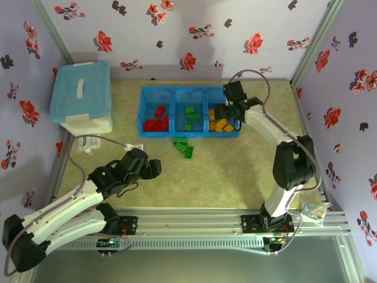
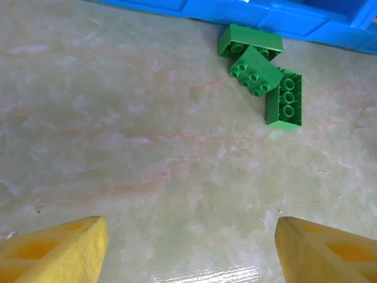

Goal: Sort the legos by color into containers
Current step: Place the lego in the container, then pick up the lego from the center of the table.

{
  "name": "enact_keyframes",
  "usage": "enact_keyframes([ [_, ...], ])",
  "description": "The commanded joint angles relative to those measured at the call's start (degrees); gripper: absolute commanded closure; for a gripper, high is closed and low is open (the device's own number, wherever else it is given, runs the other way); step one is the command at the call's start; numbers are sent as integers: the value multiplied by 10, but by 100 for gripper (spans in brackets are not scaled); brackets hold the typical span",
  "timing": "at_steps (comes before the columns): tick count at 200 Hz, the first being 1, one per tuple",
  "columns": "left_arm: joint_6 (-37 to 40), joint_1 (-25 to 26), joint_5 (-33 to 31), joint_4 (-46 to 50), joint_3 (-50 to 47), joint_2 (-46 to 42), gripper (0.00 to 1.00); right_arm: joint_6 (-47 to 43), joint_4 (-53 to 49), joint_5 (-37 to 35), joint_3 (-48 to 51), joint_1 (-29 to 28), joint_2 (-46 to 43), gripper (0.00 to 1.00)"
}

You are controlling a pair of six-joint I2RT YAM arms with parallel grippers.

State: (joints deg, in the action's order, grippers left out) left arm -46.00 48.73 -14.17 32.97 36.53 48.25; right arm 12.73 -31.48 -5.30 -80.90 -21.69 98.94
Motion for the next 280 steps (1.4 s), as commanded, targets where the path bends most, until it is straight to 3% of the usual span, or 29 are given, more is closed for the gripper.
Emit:
enact_keyframes([
  [1,23,-3,14,-21,18,21,25,25,32,28,59,-3,-67,30],
  [54,40,-3,61,-82,53,136,23,55,92,49,217,-12,-206,32],
  [113,54,11,89,-130,132,317,24,83,109,50,310,-14,-310,33],
  [178,59,15,74,-94,265,508,27,94,115,50,359,-14,-362,35],
  [210,66,23,64,-75,311,562,28,99,120,41,379,-14,-379,37],
  [280,83,39,27,-19,409,658,41,105,127,33,400,-14,-398,40],
])
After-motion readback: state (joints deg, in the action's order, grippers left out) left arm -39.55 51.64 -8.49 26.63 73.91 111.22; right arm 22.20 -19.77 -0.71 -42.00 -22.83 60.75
